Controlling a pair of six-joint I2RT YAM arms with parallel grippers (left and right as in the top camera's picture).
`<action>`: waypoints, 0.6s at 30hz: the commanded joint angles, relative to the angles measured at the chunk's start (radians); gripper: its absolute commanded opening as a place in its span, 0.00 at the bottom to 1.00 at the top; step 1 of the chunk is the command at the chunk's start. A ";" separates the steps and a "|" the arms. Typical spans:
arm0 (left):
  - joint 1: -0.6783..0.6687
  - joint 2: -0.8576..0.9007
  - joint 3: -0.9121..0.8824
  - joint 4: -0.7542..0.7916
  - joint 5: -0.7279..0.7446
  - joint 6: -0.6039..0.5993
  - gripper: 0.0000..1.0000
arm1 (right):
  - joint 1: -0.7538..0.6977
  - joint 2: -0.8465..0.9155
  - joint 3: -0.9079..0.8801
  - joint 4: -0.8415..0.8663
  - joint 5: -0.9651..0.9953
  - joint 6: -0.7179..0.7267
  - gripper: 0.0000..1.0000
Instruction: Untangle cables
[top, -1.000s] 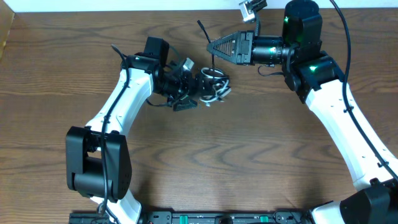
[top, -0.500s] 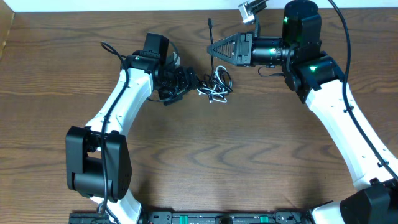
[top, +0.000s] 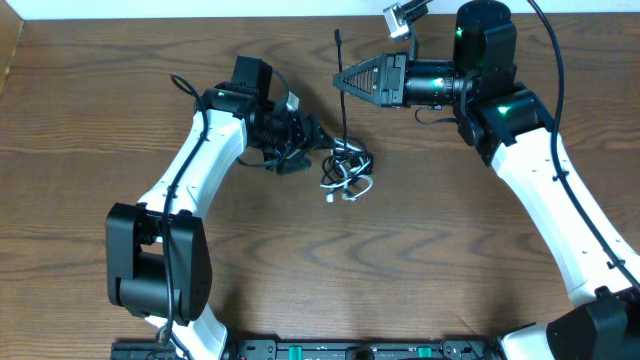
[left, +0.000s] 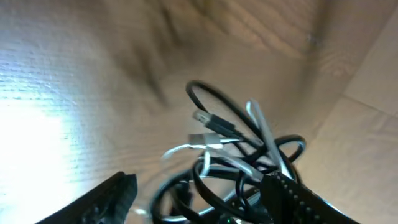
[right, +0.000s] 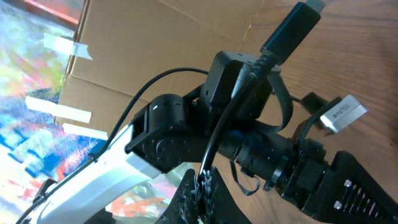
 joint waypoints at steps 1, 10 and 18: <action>-0.018 0.000 0.007 -0.007 0.067 -0.036 0.77 | 0.004 -0.009 0.012 -0.008 0.049 -0.018 0.01; -0.052 0.000 0.007 0.006 0.066 -0.038 0.64 | 0.016 -0.009 0.012 -0.016 0.062 -0.019 0.01; -0.058 0.000 0.007 0.006 0.016 -0.038 0.08 | 0.022 -0.009 0.012 -0.023 0.076 -0.020 0.01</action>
